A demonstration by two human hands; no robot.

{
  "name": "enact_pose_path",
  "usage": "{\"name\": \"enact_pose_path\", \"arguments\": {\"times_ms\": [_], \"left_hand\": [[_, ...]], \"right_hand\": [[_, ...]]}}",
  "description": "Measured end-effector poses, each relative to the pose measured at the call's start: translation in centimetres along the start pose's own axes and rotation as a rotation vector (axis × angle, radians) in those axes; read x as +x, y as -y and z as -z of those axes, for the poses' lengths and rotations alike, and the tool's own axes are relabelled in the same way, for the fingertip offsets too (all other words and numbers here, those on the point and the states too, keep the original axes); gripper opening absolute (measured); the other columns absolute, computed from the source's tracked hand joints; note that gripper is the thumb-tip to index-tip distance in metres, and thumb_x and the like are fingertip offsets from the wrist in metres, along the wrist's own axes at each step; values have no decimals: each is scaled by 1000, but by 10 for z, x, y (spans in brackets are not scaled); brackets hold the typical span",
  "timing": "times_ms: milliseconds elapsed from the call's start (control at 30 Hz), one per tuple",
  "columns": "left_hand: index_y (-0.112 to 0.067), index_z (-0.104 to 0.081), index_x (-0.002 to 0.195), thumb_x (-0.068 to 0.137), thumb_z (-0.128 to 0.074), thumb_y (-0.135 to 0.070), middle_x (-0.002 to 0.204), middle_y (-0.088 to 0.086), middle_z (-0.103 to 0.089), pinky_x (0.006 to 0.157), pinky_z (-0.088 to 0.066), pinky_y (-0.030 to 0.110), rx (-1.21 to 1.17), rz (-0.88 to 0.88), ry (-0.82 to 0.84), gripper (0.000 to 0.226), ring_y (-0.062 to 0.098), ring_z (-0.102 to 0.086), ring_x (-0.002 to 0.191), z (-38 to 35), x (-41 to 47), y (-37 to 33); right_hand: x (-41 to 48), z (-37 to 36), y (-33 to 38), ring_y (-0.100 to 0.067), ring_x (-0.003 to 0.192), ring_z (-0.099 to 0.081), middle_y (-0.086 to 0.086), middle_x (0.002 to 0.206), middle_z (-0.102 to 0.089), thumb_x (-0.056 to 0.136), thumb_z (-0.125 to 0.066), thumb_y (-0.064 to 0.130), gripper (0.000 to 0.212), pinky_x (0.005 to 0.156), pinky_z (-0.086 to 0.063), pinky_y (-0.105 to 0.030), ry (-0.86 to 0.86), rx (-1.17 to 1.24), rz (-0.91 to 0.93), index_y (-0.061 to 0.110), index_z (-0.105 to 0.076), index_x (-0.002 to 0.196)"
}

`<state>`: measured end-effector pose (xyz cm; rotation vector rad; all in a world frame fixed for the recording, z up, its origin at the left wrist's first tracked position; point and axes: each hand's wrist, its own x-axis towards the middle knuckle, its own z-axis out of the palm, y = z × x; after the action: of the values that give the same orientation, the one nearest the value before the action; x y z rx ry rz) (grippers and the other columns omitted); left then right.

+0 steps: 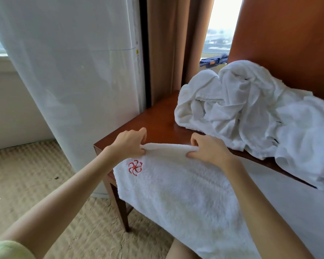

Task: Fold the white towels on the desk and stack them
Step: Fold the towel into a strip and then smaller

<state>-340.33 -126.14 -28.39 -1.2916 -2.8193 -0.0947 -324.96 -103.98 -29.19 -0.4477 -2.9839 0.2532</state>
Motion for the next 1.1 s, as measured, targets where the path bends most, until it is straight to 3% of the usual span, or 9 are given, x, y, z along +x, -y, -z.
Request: {"name": "enact_pose_path", "arguments": {"times_ms": [100, 233, 400, 567, 667, 833, 933, 1000, 1100], "left_hand": [[-19, -49, 105, 80, -63, -38, 89, -2, -61, 53, -34, 23, 21, 71, 113, 35, 15, -54, 75, 10, 4, 4], [-19, -59, 105, 83, -57, -44, 98, -3, -63, 61, -40, 22, -2, 109, 352, 33, 15, -57, 86, 16, 18, 9], [-18, -67, 99, 84, -63, -38, 91, -4, -65, 66, -47, 22, -126, 154, 584, 26, 12, -58, 81, 30, 26, 21], [-23, -56, 71, 85, -71, -22, 72, -9, -60, 54, -46, 15, -616, 66, 611, 20, 9, -55, 68, 43, 27, 27], [-20, -66, 82, 92, -62, -36, 88, -4, -72, 68, -52, 19, -1004, 79, 684, 19, 10, -67, 79, 46, 30, 23], [-18, -61, 83, 78, -65, 15, 81, 0, -57, 58, -49, 15, -1066, 137, 135, 34, 11, -56, 74, 30, 41, 18], [-21, -64, 83, 72, -60, 22, 87, -2, -59, 60, -51, 12, -1044, 145, -224, 45, 10, -57, 78, 24, 45, 17], [-22, -66, 88, 70, -61, 21, 94, -3, -64, 61, -52, 14, -974, 90, -284, 47, 9, -60, 85, 20, 48, 15], [-21, -65, 108, 68, -59, 22, 107, -2, -63, 69, -51, 15, -837, 49, -250, 59, 11, -59, 96, 13, 56, 14]], "right_hand": [[-2, 6, -3, -5, 85, -55, 16, 92, -58, 76, -68, 61, 43, 72, -39, -26, 61, 159, -41, 34, -51, 106], [-6, 9, -2, -3, 96, -63, 10, 94, -70, 81, -76, 38, 53, 93, -44, -24, 124, 641, 27, 39, -51, 128], [-4, 9, -2, 0, 90, -64, 10, 90, -70, 81, -73, 3, 48, 78, -46, -14, -1, 740, 99, 34, -61, 115], [-2, 6, 6, -5, 83, -56, 9, 92, -63, 79, -63, -8, 47, 77, -48, -19, -350, 588, 196, 26, -68, 111], [-2, 4, 6, -6, 81, -54, 4, 108, -59, 77, -67, -6, 55, 79, -49, -23, -273, 557, 112, 27, -63, 120], [-6, -3, -5, -13, 106, -56, 5, 122, -56, 79, -74, 46, 66, 92, -48, -33, 42, 436, -185, 28, -48, 137], [-3, -5, -17, -14, 82, -59, 5, 89, -61, 77, -71, 56, 42, 71, -43, -33, 71, 334, -252, 19, -60, 94], [0, -7, -21, -14, 60, -44, 3, 64, -44, 77, -74, 51, 45, 59, -31, -32, 40, 414, -280, 16, -46, 67], [5, -11, -23, -14, 58, -45, 1, 63, -48, 77, -75, 44, 37, 56, -31, -30, -83, 467, -272, 10, -59, 75]]}}
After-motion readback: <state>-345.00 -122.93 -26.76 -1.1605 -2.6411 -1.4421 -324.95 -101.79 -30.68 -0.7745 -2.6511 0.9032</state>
